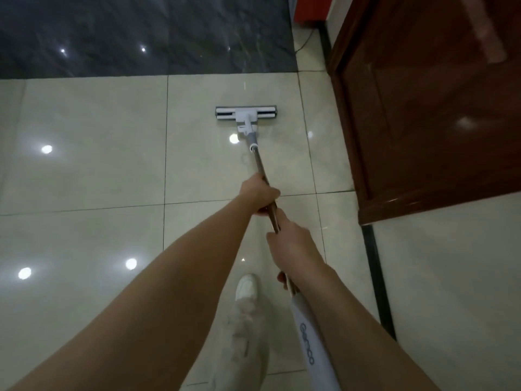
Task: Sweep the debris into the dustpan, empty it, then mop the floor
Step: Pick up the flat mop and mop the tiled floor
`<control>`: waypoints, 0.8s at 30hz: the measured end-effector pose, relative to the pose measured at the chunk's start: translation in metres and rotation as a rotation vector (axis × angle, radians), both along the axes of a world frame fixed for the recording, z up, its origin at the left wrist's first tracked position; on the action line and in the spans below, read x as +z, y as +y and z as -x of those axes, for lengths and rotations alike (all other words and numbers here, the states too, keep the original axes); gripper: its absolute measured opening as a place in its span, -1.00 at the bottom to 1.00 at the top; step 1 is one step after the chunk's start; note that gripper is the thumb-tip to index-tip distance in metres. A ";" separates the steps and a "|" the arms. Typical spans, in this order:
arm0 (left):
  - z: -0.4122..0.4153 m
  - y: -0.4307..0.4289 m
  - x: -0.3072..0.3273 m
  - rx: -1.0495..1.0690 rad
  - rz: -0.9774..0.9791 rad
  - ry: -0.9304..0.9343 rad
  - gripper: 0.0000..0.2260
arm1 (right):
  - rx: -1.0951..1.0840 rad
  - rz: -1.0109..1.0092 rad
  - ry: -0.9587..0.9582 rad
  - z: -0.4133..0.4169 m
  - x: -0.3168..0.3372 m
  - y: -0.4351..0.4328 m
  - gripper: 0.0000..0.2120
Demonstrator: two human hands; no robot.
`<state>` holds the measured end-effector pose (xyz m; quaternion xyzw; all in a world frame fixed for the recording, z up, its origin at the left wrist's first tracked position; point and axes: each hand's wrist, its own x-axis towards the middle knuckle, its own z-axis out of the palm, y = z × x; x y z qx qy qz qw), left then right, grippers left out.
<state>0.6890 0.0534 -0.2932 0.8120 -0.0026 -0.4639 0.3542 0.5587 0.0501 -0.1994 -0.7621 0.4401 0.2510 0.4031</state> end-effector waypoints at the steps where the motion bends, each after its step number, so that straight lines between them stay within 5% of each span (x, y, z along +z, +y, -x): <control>1: 0.015 0.007 0.001 0.000 -0.003 0.011 -0.75 | 0.020 0.015 0.004 0.015 0.001 0.008 -0.51; 18: 0.329 0.163 0.064 0.002 0.041 0.195 -0.71 | 0.003 -0.064 0.037 0.314 0.087 0.152 -0.56; 24: 0.340 0.154 0.069 -0.005 0.050 0.057 -0.79 | 0.016 -0.023 0.014 0.327 0.087 0.150 -0.58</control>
